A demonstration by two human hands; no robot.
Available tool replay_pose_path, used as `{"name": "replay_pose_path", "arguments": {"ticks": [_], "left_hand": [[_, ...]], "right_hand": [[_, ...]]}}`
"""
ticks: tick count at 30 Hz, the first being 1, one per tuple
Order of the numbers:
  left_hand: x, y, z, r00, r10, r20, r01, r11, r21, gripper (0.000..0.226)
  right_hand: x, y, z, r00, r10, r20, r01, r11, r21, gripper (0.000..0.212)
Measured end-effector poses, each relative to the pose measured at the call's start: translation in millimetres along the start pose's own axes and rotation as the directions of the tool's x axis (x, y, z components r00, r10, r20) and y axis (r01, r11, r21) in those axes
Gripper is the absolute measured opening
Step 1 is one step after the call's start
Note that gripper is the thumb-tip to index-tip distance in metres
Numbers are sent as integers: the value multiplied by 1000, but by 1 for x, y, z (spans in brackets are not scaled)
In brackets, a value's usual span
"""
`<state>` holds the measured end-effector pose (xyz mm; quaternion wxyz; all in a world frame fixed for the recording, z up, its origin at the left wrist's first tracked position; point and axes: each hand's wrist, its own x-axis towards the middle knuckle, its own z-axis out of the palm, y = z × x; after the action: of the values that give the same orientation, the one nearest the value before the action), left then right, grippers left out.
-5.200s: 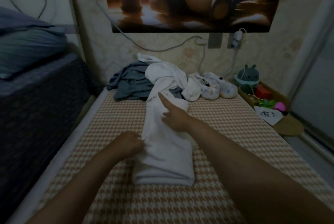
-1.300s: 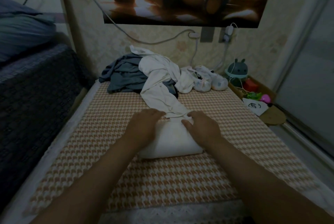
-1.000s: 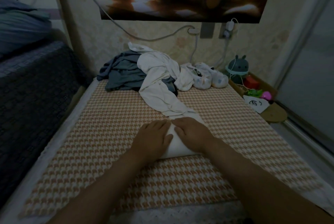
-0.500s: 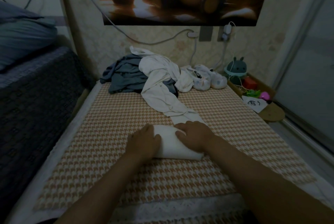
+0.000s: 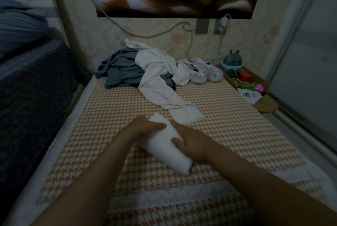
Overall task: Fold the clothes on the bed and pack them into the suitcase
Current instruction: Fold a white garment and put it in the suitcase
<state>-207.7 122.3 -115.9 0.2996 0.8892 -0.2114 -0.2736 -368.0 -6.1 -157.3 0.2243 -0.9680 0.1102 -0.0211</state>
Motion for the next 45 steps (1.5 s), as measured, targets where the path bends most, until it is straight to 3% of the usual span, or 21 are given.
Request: {"name": "replay_pose_path", "arguments": {"ticks": [2, 7, 10, 13, 18, 21, 23, 27, 30, 32, 34, 37, 39, 42, 45], "left_hand": [[-4, 4, -4, 998, 58, 34, -56, 997, -60, 95], [-35, 24, -5, 936, 353, -6, -352, 931, -96, 60], [-62, 46, -1, 845, 531, -70, -535, 838, -110, 44], [-78, 64, 9, 739, 657, -147, -673, 728, -132, 41], [-79, 87, 25, 636, 753, -169, -771, 611, -180, 58], [-68, 106, 42, 569, 813, -119, -821, 554, -141, 54], [-57, 118, 57, 535, 844, -37, -845, 533, -44, 55], [-31, 136, 96, 491, 864, 113, -864, 467, 189, 64], [-12, 138, 125, 536, 784, 314, -832, 427, 353, 82], [-9, 137, 139, 555, 719, 418, -799, 319, 511, 83], [-10, 134, 149, 540, 719, 438, -775, 223, 591, 78], [-7, 124, 161, 543, 736, 404, -761, 228, 607, 106], [-5, 116, 165, 533, 736, 418, -783, 241, 574, 110], [-4, 112, 166, 492, 771, 404, -832, 280, 480, 88], [-13, 128, 162, 471, 819, 327, -833, 290, 472, 88]], "right_hand": [[-9, -1, -2, 1000, -2, -30, 5, 995, 102, 69], [-33, 3, -23, 992, 71, -108, -25, 927, 373, 85], [-47, 7, -41, 994, 88, -68, -39, 848, 528, 99], [-58, 13, -61, 990, 87, -107, -11, 825, 565, 95], [-81, 30, -107, 968, 115, -221, -43, 951, 305, 25], [-84, 52, -116, 922, 101, -374, -62, 991, 115, 29], [-83, 73, -116, 876, -2, -481, -49, 994, -93, 32], [-86, 105, -112, 847, -68, -527, -190, 888, -419, 31], [-92, 123, -90, 897, -18, -442, -203, 871, -448, 48], [-99, 124, -75, 901, -10, -434, -172, 909, -379, 50], [-105, 125, -69, 910, 35, -414, -182, 929, -322, 64], [-111, 126, -68, 948, 143, -286, -262, 861, -437, 93], [-114, 121, -72, 946, 255, -199, -322, 813, -485, 100], [-109, 114, -76, 924, 367, -107, -368, 779, -508, 82], [-115, 113, -95, 916, 378, -136, -399, 813, -425, 56]]}}
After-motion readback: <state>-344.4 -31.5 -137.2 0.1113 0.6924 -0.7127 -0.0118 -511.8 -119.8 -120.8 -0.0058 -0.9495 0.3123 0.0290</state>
